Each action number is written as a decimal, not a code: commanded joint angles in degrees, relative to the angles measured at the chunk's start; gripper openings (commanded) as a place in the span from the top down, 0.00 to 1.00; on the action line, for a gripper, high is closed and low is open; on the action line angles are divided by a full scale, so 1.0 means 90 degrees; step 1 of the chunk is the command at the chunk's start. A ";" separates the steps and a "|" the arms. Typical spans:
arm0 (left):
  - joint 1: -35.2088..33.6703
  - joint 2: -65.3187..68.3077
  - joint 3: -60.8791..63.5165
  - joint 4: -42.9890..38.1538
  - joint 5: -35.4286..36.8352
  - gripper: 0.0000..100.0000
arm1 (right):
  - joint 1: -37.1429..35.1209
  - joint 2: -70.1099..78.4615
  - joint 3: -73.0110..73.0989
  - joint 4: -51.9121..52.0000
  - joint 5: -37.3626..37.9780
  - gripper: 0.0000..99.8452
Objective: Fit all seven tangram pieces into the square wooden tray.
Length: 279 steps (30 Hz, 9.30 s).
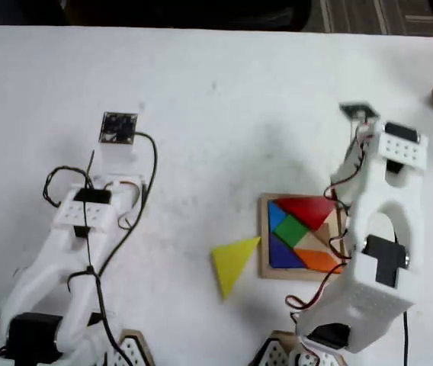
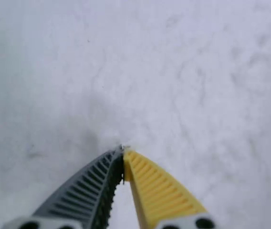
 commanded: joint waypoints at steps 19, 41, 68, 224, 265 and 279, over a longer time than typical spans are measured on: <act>-0.1148 -0.0024 -0.0186 -0.0420 -0.0010 0.98 | 0.2584 -0.1792 0.1934 -0.0659 0.1700 0.98; -0.1958 0.0640 -0.0215 -0.0420 -0.0068 0.98 | 0.0142 -0.1460 0.1934 -0.1324 -0.0664 0.98; -0.1968 0.0650 -0.0225 -0.0430 -0.0068 0.98 | -0.0991 -0.1089 0.1582 -0.1411 -0.1182 0.98; -0.1968 0.0659 -0.0215 -0.0654 -0.0068 0.98 | -0.2134 0.0171 -0.0215 -0.1626 -0.2110 0.98; -0.1929 0.0659 -0.0215 -0.0654 -0.0068 0.98 | -0.5700 -0.4635 0.5841 -0.2027 0.0654 0.98; -0.1968 0.0659 -0.0215 -0.0654 -0.0068 0.98 | -0.5739 -0.3385 0.4278 -0.3228 -0.0928 0.98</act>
